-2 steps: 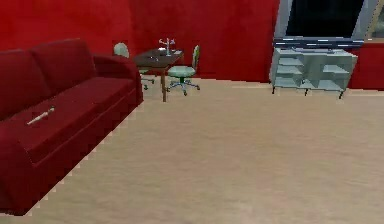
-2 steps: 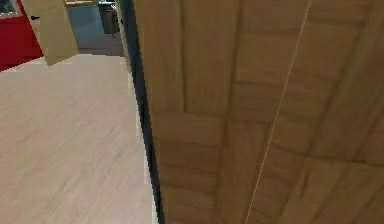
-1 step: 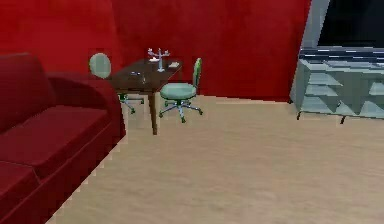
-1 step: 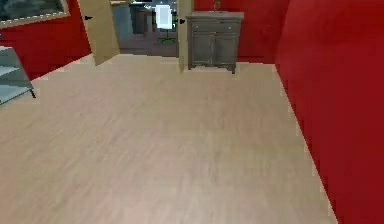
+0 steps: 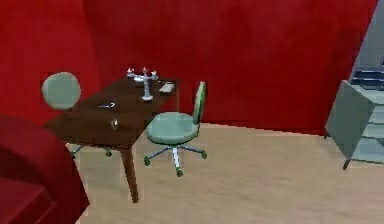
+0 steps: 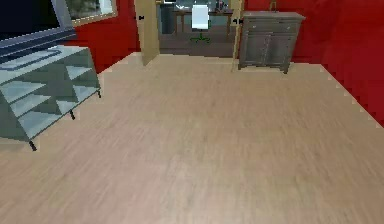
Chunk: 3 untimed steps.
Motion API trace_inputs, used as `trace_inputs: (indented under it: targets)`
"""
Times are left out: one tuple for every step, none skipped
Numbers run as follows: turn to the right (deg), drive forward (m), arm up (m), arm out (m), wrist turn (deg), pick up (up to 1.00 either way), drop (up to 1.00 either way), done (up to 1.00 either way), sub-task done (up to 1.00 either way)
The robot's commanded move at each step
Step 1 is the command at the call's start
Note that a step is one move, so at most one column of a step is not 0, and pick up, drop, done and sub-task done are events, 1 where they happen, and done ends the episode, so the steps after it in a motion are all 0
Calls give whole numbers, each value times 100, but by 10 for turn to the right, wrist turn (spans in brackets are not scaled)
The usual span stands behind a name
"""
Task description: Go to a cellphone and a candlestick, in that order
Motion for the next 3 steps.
trace_inputs:
  targets:
    - [-30, 0, 0, 0, 0, 0, 0, 0, 0]
    - [0, 100, 0, 0, 0, 0, 0, 0, 0]
    - [-150, 0, 0, 0, 0, 0, 0, 0, 0]
